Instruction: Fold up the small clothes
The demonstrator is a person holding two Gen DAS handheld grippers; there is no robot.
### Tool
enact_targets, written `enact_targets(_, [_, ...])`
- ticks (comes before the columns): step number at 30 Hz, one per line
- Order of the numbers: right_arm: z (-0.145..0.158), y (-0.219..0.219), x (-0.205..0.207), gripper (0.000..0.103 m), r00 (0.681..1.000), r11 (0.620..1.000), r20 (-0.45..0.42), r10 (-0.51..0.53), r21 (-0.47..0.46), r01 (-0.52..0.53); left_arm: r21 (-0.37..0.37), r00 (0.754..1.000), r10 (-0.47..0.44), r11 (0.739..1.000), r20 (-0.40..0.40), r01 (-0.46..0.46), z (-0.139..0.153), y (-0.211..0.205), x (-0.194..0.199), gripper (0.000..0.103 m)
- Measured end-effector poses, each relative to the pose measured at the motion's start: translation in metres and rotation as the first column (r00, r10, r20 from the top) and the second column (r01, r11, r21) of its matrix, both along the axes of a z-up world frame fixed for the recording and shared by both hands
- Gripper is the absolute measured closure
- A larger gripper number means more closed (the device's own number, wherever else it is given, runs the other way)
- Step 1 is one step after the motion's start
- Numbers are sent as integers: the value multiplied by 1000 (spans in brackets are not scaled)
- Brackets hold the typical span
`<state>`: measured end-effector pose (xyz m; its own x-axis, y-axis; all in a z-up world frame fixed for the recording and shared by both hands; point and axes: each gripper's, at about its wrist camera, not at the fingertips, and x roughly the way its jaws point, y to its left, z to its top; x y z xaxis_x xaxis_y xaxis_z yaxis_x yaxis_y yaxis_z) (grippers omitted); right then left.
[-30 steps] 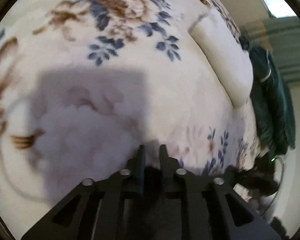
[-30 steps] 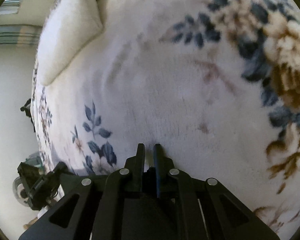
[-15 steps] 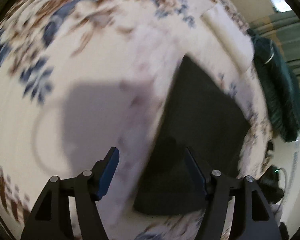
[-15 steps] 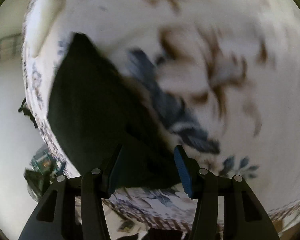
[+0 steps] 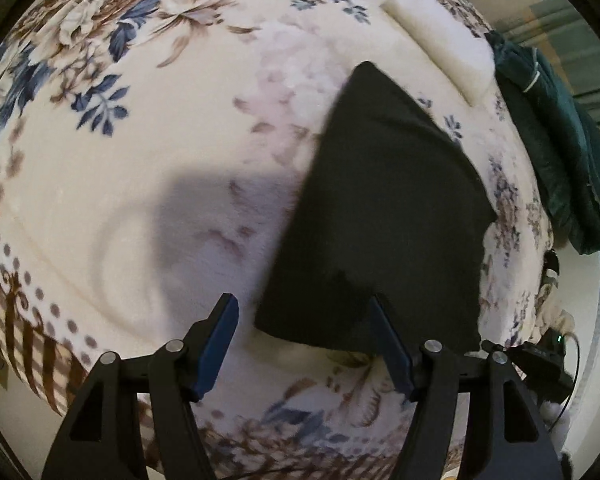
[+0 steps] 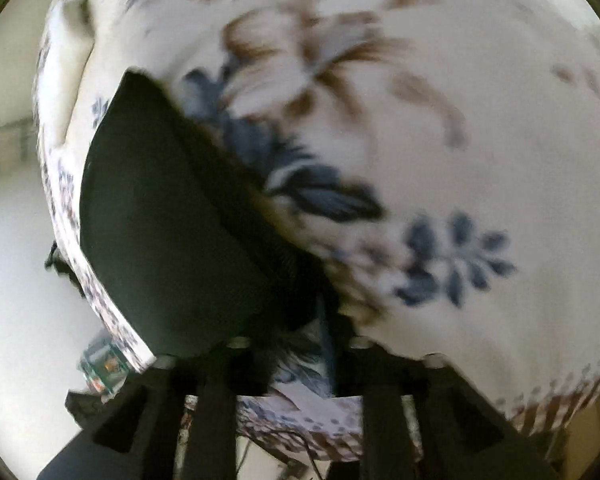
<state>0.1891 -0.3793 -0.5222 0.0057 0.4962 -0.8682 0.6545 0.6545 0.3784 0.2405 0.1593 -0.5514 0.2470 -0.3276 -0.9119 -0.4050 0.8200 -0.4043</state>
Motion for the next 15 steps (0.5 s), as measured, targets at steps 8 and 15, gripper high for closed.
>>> enact_targets(8, [-66,21,-20,38,962,922,64,-265,310,233,-27,999,-10,1000,-52,9,-11,-21,-9,38])
enact_targets(15, [-23,39,9,78,883,967,448,-139,252,24,-20,997,-20,1000,-69,19,-13,-27,-14,38])
